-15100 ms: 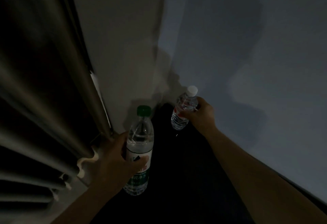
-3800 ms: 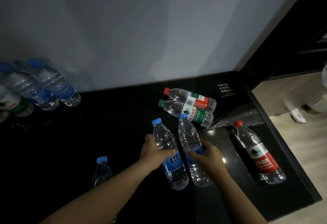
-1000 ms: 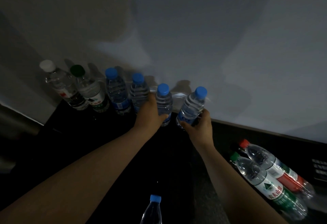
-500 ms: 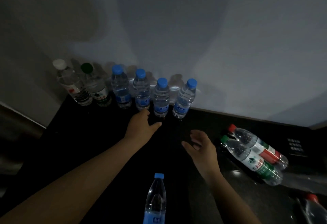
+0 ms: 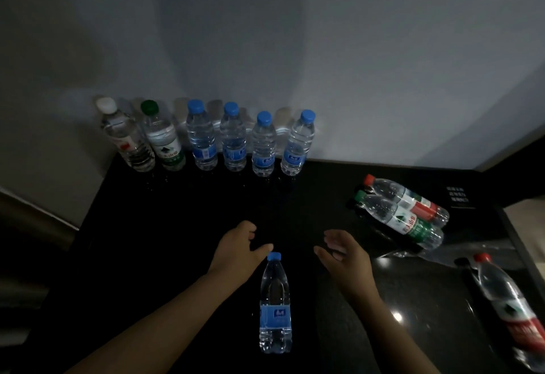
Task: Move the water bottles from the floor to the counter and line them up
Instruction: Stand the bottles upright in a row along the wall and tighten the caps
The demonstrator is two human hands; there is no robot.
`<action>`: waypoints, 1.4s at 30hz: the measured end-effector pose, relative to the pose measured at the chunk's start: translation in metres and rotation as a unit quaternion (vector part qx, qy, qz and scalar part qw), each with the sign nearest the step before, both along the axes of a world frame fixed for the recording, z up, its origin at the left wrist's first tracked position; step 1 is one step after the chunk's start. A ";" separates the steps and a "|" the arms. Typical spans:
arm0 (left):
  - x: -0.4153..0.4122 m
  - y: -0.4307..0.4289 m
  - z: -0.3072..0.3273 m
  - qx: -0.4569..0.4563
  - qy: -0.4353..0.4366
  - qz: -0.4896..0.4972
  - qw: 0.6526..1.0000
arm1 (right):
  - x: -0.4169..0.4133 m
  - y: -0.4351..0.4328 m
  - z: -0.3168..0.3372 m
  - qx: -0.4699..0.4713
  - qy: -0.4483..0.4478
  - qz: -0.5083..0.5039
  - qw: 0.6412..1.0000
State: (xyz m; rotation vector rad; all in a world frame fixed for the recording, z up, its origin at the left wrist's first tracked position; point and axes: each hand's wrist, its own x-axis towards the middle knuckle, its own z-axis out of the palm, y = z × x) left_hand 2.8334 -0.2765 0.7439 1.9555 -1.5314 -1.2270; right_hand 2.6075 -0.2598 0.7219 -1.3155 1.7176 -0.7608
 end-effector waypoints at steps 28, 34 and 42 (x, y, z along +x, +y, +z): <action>-0.208 0.002 0.035 -0.029 -0.008 -0.132 0.991 | -0.173 0.054 0.022 -0.047 0.036 -0.113 0.992; -0.309 -0.008 0.030 -0.042 -0.010 -0.129 0.991 | -0.275 0.040 0.033 -0.057 0.057 -0.104 0.991; -0.402 -0.023 0.016 -0.070 -0.023 -0.202 0.977 | -0.360 0.057 0.010 -0.052 0.073 -0.182 0.979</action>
